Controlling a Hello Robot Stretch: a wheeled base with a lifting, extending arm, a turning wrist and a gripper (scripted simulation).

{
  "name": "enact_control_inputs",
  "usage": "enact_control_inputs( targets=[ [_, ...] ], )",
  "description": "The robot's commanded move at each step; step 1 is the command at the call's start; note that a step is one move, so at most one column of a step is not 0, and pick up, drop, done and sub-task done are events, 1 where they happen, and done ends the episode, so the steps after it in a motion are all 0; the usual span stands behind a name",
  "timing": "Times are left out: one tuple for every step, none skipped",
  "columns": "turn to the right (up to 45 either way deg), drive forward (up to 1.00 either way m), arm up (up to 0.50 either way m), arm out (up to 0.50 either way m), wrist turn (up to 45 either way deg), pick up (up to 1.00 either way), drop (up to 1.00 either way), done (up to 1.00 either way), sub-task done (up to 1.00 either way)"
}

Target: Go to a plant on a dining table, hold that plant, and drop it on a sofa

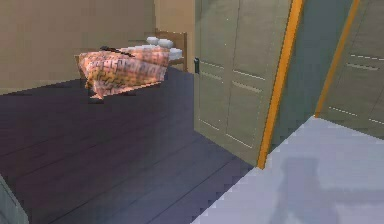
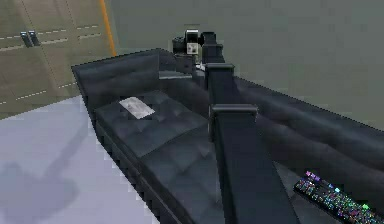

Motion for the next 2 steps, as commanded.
enact_control_inputs(
  targets=[
    [0.0,0.00,-0.28,0.00,0.0,0.00,0.00,0.00,0.00],
    [0.0,0.00,-0.32,0.00,0.0,0.00,0.00,0.00,0.00]
  ],
)
